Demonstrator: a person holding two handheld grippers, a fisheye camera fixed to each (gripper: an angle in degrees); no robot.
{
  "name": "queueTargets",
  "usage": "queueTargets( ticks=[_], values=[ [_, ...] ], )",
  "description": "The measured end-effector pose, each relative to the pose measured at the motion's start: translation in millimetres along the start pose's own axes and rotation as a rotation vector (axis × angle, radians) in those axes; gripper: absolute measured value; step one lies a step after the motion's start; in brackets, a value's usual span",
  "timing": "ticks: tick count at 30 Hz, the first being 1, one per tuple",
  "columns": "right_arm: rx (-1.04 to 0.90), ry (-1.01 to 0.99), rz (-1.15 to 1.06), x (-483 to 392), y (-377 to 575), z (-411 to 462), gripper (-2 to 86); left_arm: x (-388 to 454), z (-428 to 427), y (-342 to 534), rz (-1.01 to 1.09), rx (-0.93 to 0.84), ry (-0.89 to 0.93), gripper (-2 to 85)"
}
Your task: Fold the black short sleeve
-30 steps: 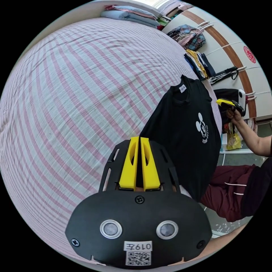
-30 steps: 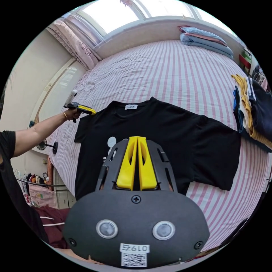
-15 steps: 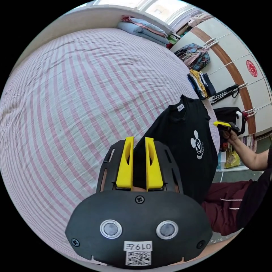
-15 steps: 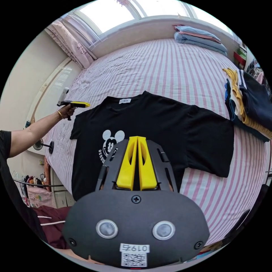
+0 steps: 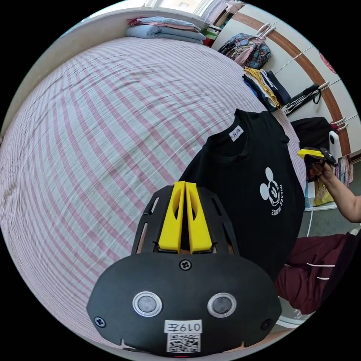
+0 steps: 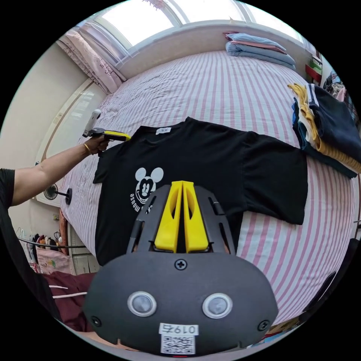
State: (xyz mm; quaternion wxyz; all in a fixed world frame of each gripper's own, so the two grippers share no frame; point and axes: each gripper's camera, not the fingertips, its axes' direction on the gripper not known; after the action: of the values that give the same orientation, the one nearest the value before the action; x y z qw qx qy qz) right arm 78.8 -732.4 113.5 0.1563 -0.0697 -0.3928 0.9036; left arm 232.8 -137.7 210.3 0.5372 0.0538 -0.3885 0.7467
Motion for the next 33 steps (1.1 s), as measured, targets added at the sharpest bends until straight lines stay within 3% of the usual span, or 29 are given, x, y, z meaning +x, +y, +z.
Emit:
queueTargets(
  ticks=[5,9,13,22,26,33],
  values=[
    [0.07,-0.059,-0.153,-19.6,-50.5,12.1,-0.3,-1.0,-5.4,2.9,0.047,0.068,-0.002,1.4],
    [0.111,-0.102,-0.257,-37.6,-102.5,31.2,-0.4,-2.0,-0.5,2.1,0.103,0.025,-0.052,2.1],
    [0.056,-0.131,-0.345,-52.3,-139.6,61.5,-0.3,-7.2,2.1,-2.1,0.135,0.009,-0.037,4.1],
    [0.027,-0.191,-0.334,-41.2,-168.7,92.6,-0.3,-23.5,14.4,-6.9,0.154,-0.049,-0.009,1.8],
    [0.02,-0.175,-0.293,-25.4,-168.5,102.0,-0.5,-50.4,16.2,-5.8,0.002,-0.03,0.049,1.0],
    [-0.031,-0.209,-0.307,-10.8,-187.6,134.1,2.5,-56.7,22.0,-8.5,-0.021,-0.041,0.041,0.9]
  ],
)
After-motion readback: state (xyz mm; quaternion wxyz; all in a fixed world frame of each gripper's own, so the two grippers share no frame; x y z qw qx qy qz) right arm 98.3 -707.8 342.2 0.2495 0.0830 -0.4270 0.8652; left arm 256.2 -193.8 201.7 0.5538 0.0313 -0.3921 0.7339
